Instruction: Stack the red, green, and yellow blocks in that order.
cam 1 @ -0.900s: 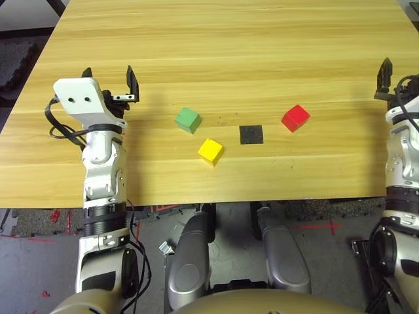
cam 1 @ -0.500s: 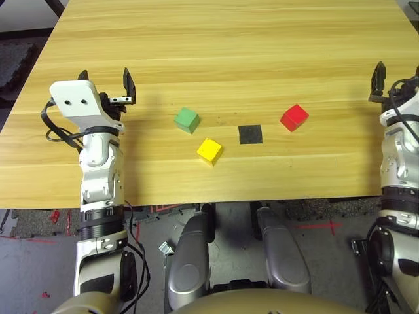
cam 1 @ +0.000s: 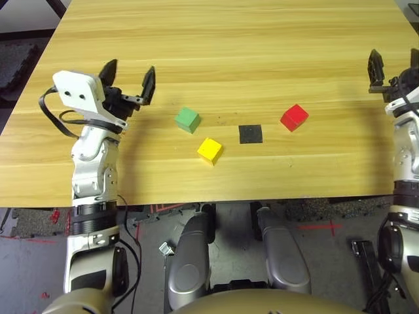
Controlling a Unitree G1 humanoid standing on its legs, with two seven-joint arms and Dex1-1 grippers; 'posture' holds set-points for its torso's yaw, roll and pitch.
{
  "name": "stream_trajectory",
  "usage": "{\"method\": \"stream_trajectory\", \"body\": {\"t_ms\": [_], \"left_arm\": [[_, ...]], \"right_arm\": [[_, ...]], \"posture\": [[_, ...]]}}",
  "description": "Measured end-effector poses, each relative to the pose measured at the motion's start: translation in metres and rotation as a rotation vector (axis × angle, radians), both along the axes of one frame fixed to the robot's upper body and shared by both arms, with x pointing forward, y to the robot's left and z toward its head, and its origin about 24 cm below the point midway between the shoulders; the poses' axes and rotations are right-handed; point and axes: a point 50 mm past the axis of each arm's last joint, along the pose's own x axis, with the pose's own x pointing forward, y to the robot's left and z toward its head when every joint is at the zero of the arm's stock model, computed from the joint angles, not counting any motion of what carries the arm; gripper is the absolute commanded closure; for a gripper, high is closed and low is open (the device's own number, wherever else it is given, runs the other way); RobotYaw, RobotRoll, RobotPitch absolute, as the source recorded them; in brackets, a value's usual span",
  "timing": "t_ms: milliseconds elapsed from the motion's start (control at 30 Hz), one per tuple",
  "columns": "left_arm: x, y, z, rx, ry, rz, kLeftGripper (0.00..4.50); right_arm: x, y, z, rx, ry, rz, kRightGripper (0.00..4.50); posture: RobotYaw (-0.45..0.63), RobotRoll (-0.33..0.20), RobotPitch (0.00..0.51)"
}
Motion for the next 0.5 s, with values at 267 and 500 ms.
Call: {"method": "stream_trajectory", "body": {"t_ms": [267,500], "left_arm": [[0.02,-0.002,0.011,0.154,0.077,-0.296,0.04],[0.044,-0.004,0.039,0.237,0.048,-0.445,0.04]], "right_arm": [[-0.009,0.02,0.01,-0.022,0.194,0.223,0.0],[-0.024,0.056,-0.001,-0.094,0.367,0.393,0.0]], "posture": [[0.21,0.011,0.295],[0.19,-0.002,0.299]]}}
